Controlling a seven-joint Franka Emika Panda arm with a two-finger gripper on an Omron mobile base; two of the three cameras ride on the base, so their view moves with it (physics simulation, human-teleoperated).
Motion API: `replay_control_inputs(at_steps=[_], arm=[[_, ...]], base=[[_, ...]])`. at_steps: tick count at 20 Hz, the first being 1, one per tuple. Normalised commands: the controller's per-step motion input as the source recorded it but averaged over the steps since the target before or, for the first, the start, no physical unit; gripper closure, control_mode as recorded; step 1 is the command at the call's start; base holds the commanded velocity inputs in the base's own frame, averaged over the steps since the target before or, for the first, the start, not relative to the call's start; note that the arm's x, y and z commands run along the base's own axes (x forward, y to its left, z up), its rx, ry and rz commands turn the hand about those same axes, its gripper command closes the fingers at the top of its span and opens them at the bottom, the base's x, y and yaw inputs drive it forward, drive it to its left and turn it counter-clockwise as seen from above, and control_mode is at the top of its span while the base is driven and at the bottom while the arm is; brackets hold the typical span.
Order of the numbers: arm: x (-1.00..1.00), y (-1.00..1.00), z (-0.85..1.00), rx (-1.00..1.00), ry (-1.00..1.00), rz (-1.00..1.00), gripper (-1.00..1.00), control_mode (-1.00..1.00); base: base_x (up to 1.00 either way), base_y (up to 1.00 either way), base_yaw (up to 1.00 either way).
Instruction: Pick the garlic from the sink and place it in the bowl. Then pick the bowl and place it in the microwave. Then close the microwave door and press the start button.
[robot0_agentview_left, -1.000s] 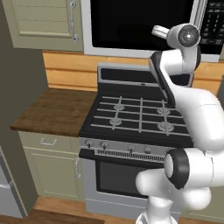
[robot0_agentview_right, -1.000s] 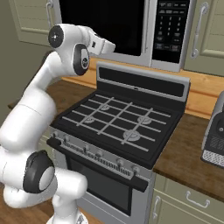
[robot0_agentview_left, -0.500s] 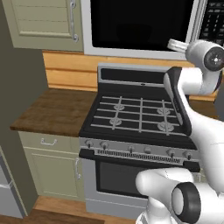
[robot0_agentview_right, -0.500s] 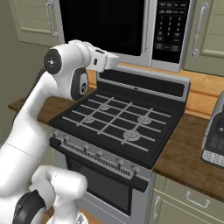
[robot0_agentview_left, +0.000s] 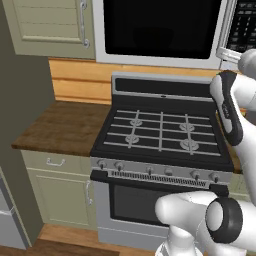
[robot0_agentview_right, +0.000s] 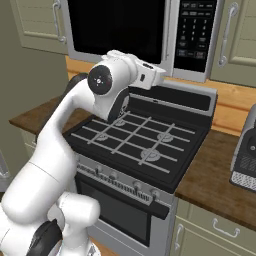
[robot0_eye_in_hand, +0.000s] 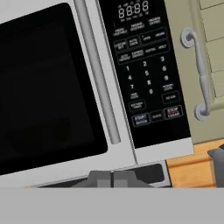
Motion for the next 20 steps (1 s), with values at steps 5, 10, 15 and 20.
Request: replay_control_inputs(at_steps=[5,10,15,20], arm=[[0.03,-0.31,0.00,0.03,0.01,0.01,1.00,-1.00],[0.10,-0.09,0.00,0.00,0.01,0.00,1.00,-1.00],[0.03,0.00,0.00,-0.20,0.03,-0.06,1.00,-1.00],[0.10,0.00,0.00,-0.06,0.00,-0.05,1.00,-1.00]], base=[[0.00,0.00,0.00],[0.00,0.00,0.00],[0.00,0.00,0.00],[0.00,0.00,0.00]])
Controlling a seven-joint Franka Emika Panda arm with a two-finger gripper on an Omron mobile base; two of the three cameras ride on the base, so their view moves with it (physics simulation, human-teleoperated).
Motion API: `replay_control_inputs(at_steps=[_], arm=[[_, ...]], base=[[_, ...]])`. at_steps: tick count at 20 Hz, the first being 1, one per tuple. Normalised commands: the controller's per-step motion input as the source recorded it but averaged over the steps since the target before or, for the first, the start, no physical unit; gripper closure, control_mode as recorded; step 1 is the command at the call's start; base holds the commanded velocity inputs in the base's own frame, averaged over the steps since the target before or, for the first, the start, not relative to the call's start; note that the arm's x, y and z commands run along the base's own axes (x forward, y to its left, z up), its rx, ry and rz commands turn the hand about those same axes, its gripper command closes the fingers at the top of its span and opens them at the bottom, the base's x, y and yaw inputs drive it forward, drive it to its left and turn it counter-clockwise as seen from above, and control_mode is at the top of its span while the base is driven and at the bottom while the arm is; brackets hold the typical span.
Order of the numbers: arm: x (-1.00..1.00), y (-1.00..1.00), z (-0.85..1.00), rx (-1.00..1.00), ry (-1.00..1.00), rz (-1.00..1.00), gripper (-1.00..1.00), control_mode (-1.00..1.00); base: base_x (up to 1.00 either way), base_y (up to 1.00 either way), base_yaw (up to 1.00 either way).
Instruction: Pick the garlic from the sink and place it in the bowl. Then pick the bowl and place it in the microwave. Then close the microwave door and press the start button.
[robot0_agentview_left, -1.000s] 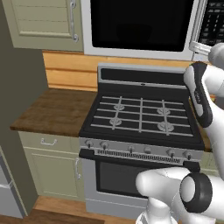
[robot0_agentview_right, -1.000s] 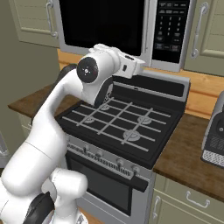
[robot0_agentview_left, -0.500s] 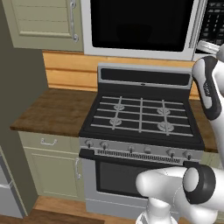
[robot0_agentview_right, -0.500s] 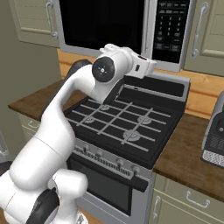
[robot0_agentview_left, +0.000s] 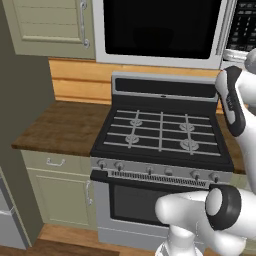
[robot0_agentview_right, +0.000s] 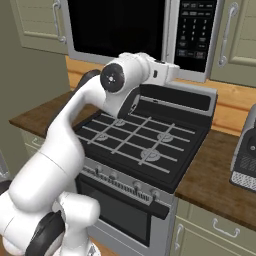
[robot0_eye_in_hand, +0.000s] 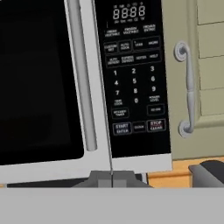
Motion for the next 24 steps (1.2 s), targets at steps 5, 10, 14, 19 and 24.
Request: replay_control_inputs(at_steps=[5,10,14,19,24], arm=[[0.34,-0.06,0.01,0.00,0.05,0.00,1.00,-1.00],[0.30,-0.23,0.01,0.02,0.02,0.00,1.00,-1.00],[0.10,-0.32,0.18,0.05,0.00,0.01,1.00,-1.00],[0.12,-0.10,0.18,0.01,0.00,0.00,1.00,-1.00],[0.07,-0.19,0.03,0.01,0.00,0.01,1.00,-1.00]], base=[[0.00,0.00,0.00],[0.00,0.00,0.00],[0.00,0.00,0.00],[0.00,0.00,0.00],[0.00,0.00,0.00]])
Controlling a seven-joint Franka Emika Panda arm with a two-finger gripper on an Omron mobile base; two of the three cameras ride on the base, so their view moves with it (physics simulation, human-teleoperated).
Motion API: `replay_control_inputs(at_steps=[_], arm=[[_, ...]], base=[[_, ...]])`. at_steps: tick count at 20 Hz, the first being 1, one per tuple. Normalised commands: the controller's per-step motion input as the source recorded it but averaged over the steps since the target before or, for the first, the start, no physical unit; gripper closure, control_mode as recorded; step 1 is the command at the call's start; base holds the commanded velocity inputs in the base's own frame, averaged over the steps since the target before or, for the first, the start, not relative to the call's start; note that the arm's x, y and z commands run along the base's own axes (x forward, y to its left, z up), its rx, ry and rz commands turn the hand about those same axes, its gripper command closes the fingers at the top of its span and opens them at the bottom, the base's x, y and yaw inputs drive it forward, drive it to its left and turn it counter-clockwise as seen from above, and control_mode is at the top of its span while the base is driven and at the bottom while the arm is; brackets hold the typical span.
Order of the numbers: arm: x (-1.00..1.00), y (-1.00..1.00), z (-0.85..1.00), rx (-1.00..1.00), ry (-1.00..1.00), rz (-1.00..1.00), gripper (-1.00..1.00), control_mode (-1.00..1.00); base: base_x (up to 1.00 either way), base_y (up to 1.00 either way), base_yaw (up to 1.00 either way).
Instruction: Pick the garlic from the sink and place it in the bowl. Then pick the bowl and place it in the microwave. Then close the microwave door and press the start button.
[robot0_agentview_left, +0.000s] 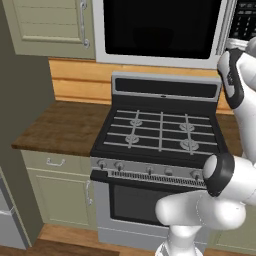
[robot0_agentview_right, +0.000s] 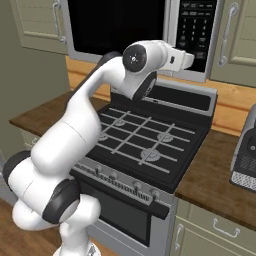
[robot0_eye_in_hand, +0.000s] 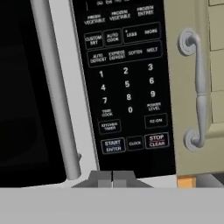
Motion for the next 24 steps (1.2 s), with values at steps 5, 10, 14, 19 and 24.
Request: replay_control_inputs(at_steps=[5,10,14,19,24], arm=[[0.14,-0.15,-0.06,0.00,0.00,0.01,1.00,-1.00],[0.35,-0.02,-0.13,0.00,0.00,0.02,1.00,-1.00],[0.25,-0.13,0.00,0.01,0.00,0.01,1.00,-1.00],[0.13,-0.18,0.00,0.02,0.00,0.02,1.00,-1.00],[0.16,-0.07,-0.01,0.00,0.00,0.02,1.00,-1.00]], base=[[0.00,0.00,0.00],[0.00,0.00,0.00],[0.00,0.00,0.00],[0.00,0.00,0.00],[0.00,0.00,0.00]])
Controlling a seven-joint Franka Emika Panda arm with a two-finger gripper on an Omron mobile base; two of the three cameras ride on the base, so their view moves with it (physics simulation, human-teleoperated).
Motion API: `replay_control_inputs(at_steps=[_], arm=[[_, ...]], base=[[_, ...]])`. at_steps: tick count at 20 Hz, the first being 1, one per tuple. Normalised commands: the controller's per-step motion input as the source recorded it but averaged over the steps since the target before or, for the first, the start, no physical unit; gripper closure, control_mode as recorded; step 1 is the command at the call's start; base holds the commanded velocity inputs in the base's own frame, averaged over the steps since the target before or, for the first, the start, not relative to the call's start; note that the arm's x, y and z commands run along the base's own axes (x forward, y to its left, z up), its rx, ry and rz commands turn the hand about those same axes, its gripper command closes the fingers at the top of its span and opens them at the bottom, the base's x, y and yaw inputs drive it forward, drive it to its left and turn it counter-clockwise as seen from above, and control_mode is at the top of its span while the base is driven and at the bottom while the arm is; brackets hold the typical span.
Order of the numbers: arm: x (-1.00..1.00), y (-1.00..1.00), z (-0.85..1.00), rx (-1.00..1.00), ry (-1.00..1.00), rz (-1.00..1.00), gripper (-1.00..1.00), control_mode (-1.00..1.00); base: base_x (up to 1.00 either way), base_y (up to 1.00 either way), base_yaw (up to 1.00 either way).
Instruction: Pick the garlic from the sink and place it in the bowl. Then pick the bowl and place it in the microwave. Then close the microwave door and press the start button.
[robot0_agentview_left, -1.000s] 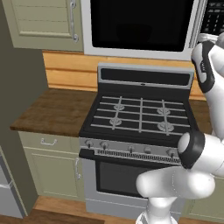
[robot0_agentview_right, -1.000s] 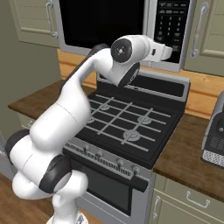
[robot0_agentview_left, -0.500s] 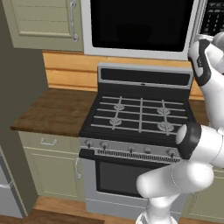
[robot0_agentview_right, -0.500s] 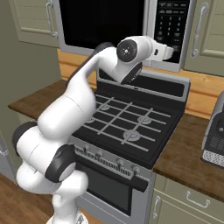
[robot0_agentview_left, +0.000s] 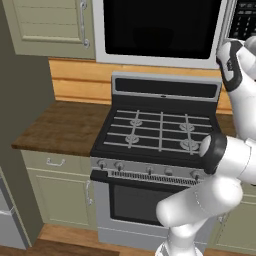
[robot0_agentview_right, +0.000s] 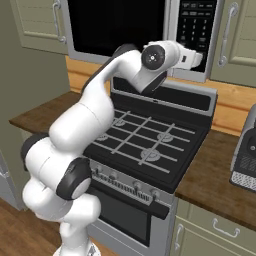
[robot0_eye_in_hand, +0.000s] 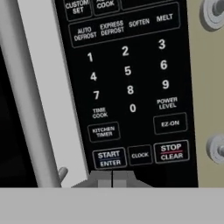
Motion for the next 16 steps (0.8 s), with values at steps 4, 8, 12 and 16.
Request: replay_control_inputs(at_steps=[4,8,12,16], arm=[[0.20,-0.16,0.00,0.00,0.00,0.02,1.00,-1.00],[0.21,-0.01,-0.09,0.00,0.00,0.02,1.00,-1.00],[0.23,0.00,-0.10,0.00,0.00,0.01,1.00,-1.00],[0.22,-0.01,-0.06,0.00,0.00,0.01,1.00,-1.00]], base=[[0.00,0.00,0.00],[0.00,0.00,0.00],[0.00,0.00,0.00],[0.00,0.00,0.00]])
